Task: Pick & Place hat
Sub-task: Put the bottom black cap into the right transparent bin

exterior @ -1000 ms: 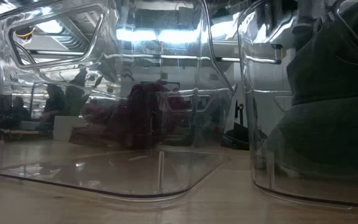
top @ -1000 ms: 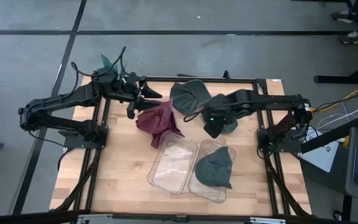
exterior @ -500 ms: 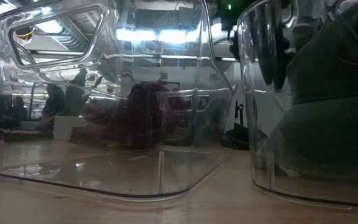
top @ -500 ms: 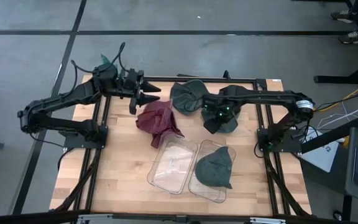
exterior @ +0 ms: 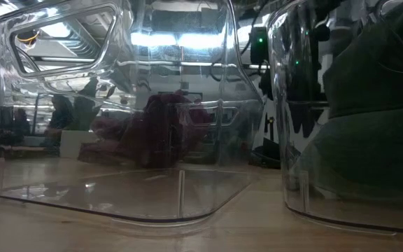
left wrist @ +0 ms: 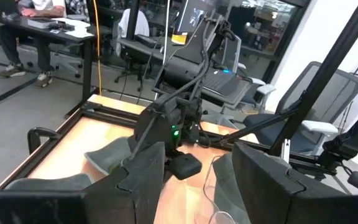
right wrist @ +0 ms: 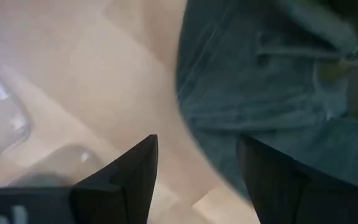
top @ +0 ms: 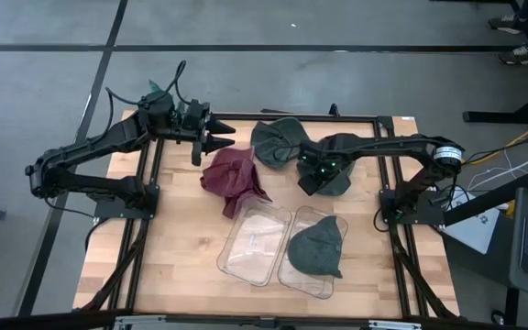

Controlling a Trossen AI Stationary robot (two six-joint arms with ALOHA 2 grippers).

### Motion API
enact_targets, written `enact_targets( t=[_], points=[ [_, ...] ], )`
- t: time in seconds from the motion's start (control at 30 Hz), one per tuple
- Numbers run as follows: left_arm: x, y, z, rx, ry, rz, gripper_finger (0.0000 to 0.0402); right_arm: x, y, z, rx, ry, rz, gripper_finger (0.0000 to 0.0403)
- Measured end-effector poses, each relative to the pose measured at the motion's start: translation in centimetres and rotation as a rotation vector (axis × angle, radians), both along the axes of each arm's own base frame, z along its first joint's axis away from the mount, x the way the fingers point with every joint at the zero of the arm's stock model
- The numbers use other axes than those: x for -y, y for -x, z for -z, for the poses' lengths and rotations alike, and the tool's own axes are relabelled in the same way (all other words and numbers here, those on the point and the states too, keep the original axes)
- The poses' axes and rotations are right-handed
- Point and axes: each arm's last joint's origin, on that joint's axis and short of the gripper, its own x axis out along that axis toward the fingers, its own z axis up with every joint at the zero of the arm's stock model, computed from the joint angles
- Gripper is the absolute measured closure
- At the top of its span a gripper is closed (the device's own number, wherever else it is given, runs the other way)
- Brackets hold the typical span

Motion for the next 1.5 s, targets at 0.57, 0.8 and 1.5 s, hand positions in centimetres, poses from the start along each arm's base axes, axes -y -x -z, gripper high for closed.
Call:
enact_targets(
  t=[0.57, 0.8, 1.5],
  points=[
    [0.0, 0.0, 0.0, 0.002, 0.01, 0.0, 0.0217, 0.8, -0.8, 2.6, -0.01, 0.038, -0.185, 0.0187],
    [0.0, 0.0, -0.1, 0.008, 0.034, -0.003, 0.0217, 0.9, -1.6, 4.7, -0.075, 0.024, -0.211, 0.0187],
    [4.2, 5.7, 3.1, 0.033, -0.001, 0.051, 0.0217, 1.0, -2.1, 7.7, -0.175, 0.001, -0.234, 0.0187]
  ],
)
